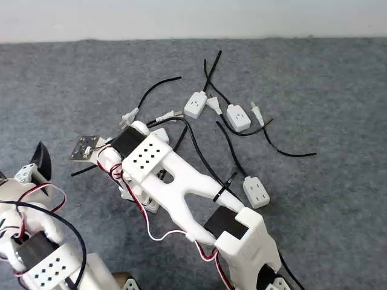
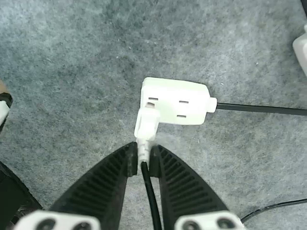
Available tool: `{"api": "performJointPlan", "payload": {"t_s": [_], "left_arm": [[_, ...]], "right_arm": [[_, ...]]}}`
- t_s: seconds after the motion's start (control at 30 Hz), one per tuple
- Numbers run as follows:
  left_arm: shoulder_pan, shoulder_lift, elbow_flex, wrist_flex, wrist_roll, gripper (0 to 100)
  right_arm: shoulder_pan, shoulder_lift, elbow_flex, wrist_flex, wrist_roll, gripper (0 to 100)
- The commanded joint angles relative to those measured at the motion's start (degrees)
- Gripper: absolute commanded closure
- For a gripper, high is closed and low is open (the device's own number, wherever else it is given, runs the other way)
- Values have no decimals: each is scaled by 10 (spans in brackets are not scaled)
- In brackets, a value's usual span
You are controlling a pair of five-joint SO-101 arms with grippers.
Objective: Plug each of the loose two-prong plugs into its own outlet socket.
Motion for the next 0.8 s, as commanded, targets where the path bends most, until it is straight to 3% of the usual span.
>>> {"api": "performJointPlan", "payload": {"t_s": [0.0,0.77], "left_arm": [[-2,-5,-30,8,8,635],[18,-5,-21,5,6,635]], "right_arm": [[9,-8,-10,1,11,989],[10,-3,-10,-22,15,989]]}}
